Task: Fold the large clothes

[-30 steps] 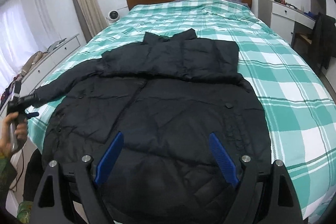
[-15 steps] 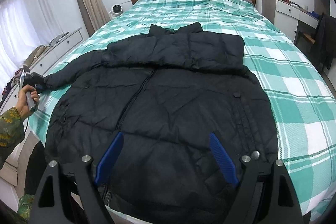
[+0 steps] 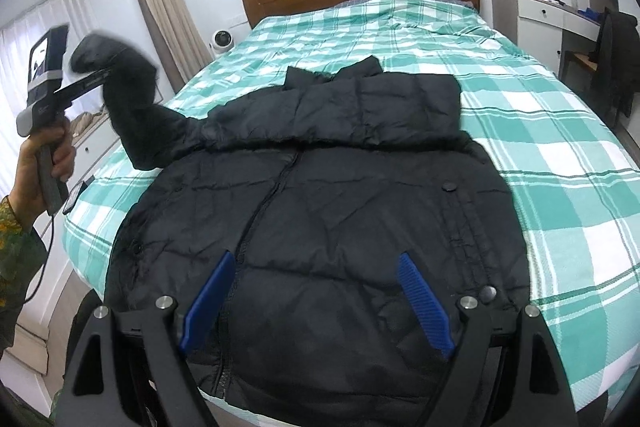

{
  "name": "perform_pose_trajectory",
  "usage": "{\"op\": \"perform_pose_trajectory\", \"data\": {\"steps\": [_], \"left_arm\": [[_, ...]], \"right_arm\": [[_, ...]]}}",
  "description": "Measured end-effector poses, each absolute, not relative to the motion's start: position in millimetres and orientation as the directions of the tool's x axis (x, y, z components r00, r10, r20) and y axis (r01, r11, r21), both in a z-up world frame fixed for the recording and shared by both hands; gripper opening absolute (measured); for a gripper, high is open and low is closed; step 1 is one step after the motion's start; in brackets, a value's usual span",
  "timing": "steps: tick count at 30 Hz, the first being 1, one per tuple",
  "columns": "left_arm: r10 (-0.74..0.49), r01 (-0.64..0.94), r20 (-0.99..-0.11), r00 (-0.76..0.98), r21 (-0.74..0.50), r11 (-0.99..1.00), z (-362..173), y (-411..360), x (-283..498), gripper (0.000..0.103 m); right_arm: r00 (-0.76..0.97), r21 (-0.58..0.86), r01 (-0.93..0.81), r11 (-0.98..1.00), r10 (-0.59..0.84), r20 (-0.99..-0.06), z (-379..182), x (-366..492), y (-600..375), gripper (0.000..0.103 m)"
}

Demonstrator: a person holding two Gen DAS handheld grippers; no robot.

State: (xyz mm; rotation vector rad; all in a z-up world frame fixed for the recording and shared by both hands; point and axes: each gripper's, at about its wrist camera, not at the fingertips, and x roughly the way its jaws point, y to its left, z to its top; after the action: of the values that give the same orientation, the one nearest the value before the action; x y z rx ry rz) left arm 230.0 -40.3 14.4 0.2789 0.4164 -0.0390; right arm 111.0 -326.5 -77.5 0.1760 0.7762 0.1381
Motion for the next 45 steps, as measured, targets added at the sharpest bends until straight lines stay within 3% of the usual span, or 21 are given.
{"op": "perform_pose_trajectory", "data": {"steps": [2,5,6,7,9,12,15,22,27,28,30,34,38,42,45], "left_arm": [[-0.042,0.181,-0.443,0.896,0.278,0.943,-0.8,-77.6,230.1,0.007],[-0.099,0.296,-0.547,0.831,0.285,0.912,-34.0,-123.2,233.6,0.015],[-0.106,0.331,-0.592,0.799,0.284,0.900,-47.9,-136.5,235.6,0.033],[-0.111,0.354,-0.623,0.774,0.281,0.892,-57.7,-146.3,235.8,0.065],[-0.136,0.404,-0.663,0.736,0.270,0.874,-78.9,-160.7,224.6,0.088],[-0.202,0.474,-0.671,0.714,0.250,0.844,-87.9,-164.5,192.8,0.089],[-0.220,0.467,-0.672,0.707,0.211,0.858,-88.5,-143.3,170.2,0.096],[-0.161,0.292,-0.707,0.689,0.068,0.954,-90.4,-61.0,162.2,0.097],[-0.102,0.165,-0.714,0.693,0.019,0.986,-97.1,-11.1,158.4,0.097],[-0.096,0.149,-0.717,0.690,0.011,0.989,-98.6,-4.2,156.6,0.097],[-0.082,0.114,-0.720,0.689,-0.004,0.993,-99.5,10.5,155.5,0.097],[-0.063,0.065,-0.707,0.704,-0.025,0.998,-95.0,34.3,162.8,0.097],[-0.055,0.032,-0.699,0.713,-0.046,0.998,-90.8,43.4,175.5,0.097],[-0.057,0.034,-0.701,0.711,-0.047,0.998,-93.6,37.0,184.0,0.097],[-0.056,0.060,-0.730,0.681,-0.021,0.998,-100.9,28.1,191.6,0.097]], "right_arm": [[0.712,0.206,-0.042,0.978,0.174,-0.680,-76.8,107.7,-334.5,0.086],[0.717,0.209,-0.005,0.978,0.149,-0.681,-78.0,102.0,-349.3,0.086],[0.717,0.211,0.008,0.978,0.141,-0.682,-79.1,100.9,-354.5,0.086],[0.716,0.212,0.021,0.977,0.133,-0.685,-80.3,100.3,-359.8,0.086],[0.712,0.210,0.040,0.977,0.119,-0.692,-81.2,100.9,-368.0,0.086],[0.720,0.197,0.057,0.979,0.097,-0.687,-73.8,106.3,-378.5,0.086],[0.726,0.201,0.037,0.979,0.112,-0.679,-62.5,126.6,-385.5,0.086],[0.621,0.451,-0.098,0.887,0.409,-0.669,-75.1,244.4,-359.3,0.087],[0.494,0.484,-0.032,0.874,0.435,-0.753,-125.0,329.8,-329.2,0.086],[0.470,0.490,-0.018,0.872,0.440,-0.765,-131.5,339.2,-323.6,0.083],[0.467,0.480,-0.023,0.877,0.434,-0.770,-127.1,350.6,-318.2,0.026],[0.589,0.395,-0.093,0.914,0.370,-0.718,-68.2,360.4,-327.2,0.025],[0.682,0.333,-0.044,0.942,0.273,-0.679,-20.5,384.9,-368.2,0.025],[0.665,0.277,0.046,0.960,0.177,-0.725,-38.6,412.8,-404.1,0.025],[0.581,0.183,0.105,0.978,0.089,-0.809,-91.7,426.7,-414.2,0.025]]}}
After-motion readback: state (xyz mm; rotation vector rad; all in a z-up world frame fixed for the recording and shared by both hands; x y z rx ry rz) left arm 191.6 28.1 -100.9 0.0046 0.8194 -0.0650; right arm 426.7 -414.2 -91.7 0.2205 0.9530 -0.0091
